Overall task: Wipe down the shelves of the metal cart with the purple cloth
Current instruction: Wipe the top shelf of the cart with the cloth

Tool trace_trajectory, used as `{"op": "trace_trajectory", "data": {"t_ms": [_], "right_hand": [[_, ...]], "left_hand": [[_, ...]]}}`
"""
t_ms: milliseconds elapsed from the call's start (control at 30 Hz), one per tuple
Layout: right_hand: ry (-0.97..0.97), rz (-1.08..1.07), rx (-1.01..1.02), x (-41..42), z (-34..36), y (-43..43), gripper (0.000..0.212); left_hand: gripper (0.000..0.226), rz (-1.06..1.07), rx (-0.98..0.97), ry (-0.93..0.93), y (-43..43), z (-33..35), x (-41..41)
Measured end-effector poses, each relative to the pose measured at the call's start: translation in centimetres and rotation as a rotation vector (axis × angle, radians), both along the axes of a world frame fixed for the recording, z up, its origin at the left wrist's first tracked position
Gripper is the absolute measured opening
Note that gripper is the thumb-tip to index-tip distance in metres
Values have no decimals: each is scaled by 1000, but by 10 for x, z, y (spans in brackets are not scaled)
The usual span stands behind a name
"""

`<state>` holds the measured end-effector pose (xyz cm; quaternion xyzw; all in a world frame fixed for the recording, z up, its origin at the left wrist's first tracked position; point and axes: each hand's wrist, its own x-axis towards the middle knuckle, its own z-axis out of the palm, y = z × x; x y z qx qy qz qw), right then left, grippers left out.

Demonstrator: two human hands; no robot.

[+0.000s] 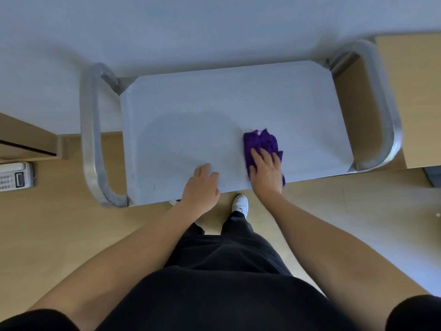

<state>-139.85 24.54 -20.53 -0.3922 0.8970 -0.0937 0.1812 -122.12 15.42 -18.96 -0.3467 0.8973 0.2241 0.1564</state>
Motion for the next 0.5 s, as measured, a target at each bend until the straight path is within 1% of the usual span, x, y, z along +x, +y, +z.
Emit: {"op": "trace_trajectory", "data": {"t_ms": [133,267,400,500], "right_hand": [[-15,253,5,23,-5,-2,50],[18,395,-9,-30,-10,7,46],[-5,252,-4,-76,-11,12,46],[-15,189,20,-61,-9,0,48]], "left_hand": [[39,108,-22,-35,9,-2,-22],[46,163,-56,-27,17,-8,-26],[49,178,-76,-25,22,-12,-28],[49,193,-75,-38,24,-12,-29]]}}
